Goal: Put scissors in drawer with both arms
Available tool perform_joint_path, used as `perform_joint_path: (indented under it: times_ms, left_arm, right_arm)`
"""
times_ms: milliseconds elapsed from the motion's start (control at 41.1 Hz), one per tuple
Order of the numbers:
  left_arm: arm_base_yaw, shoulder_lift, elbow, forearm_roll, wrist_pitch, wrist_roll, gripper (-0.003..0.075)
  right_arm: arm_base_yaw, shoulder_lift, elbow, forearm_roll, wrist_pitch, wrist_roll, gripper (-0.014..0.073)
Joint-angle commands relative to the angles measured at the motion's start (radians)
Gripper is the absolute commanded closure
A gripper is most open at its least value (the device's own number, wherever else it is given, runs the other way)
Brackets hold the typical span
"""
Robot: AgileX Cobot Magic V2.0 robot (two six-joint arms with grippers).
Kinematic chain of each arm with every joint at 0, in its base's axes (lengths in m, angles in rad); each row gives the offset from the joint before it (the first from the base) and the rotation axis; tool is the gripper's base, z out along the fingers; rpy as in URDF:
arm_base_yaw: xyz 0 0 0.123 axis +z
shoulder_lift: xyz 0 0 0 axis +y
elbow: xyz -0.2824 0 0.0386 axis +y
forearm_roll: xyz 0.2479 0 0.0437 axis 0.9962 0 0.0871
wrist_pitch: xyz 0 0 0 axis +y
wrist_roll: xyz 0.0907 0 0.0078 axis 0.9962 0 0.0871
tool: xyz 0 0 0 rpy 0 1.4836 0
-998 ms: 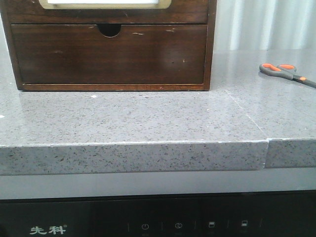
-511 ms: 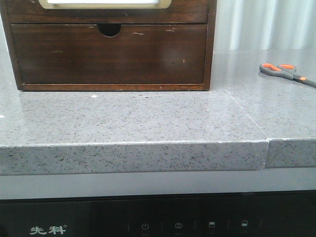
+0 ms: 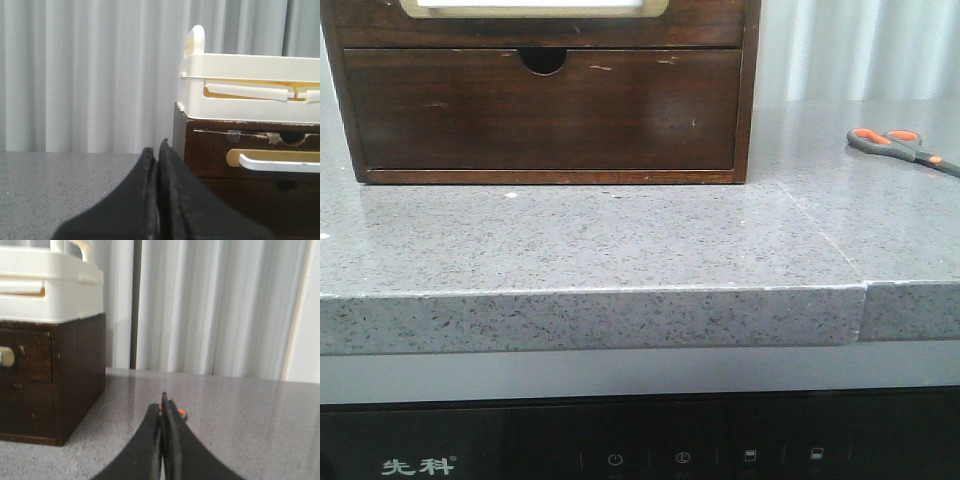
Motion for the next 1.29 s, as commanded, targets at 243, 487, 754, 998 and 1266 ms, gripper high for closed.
perform_joint_path:
  times_ms: [243,487,754,998,1266]
  left_arm:
    - [-0.007,0.300,-0.357,-0.011,0.170,-0.004,0.0741]
    - [-0.007,0.418,-0.370,-0.011,0.206,-0.004,0.0741]
    - [-0.007,0.475,-0.324,-0.013,0.208,-0.004,0.0741]
    - [-0.007,0.499,-0.281,-0.027,0.234,-0.004,0.0740]
    - [-0.007,0.549,-0.280,-0.046,0.291,-0.004,0.0510]
  right_arm:
    - [-0.003,0.270,-0.324,-0.005,0.247,0.002,0.0659]
    - [-0.003,0.478,-0.416,-0.005,0.385,0.002,0.0659]
    - [-0.003,0.620,-0.416,-0.009,0.370,0.002,0.0659]
    - [-0.003,0.701,-0.416,-0.051,0.375,0.001,0.0659]
    - [-0.003,0.729,-0.416,-0.053,0.381,0.001,0.0575]
